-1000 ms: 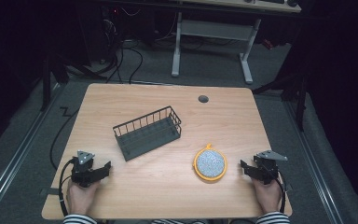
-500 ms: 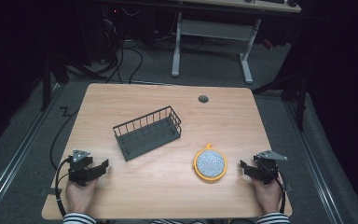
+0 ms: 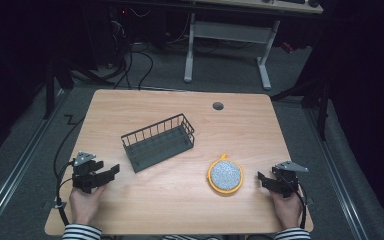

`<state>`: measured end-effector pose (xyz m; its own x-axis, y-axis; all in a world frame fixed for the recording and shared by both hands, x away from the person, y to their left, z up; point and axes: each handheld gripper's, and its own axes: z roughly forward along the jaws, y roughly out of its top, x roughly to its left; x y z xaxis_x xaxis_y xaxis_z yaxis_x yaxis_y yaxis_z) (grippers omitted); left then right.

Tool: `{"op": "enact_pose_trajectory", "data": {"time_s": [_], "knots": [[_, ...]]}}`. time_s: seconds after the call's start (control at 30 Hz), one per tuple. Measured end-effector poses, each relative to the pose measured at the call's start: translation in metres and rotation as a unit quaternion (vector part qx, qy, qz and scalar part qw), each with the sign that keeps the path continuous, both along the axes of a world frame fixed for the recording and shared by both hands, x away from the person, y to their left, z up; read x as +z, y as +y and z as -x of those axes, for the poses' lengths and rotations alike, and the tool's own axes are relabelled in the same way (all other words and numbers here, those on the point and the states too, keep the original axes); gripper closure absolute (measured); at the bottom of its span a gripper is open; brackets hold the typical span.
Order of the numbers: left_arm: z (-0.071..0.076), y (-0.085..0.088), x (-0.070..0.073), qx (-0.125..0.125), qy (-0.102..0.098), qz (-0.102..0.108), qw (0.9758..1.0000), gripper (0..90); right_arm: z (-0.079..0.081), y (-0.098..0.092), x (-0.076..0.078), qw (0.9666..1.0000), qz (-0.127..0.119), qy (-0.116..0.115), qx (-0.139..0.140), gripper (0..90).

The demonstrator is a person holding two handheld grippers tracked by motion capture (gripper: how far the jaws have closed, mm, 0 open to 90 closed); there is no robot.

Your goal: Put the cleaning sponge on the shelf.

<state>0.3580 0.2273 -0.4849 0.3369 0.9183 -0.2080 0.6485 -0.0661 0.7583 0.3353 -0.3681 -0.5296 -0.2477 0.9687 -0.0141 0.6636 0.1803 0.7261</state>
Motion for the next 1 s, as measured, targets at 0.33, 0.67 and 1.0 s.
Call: {"op": "enact_pose_trajectory", "data": {"time_s": [0.33,0.67,1.0], "knots": [[-0.008,-0.001,0.039,-0.014,-0.014,0.006,0.9998,38.9,0.000,0.000,0.000,1.0000,-0.001,0.000,0.000,35.3],[-0.036,-0.014,0.062,-0.016,-0.007,-0.004,0.9998,37.3,0.000,0.000,0.000,1.0000,-0.001,0.000,0.001,35.3],[-0.061,-0.033,0.069,-0.018,0.014,-0.048,0.9986,37.3,0.000,0.000,0.000,1.0000,-0.003,0.001,0.001,35.2]]}}
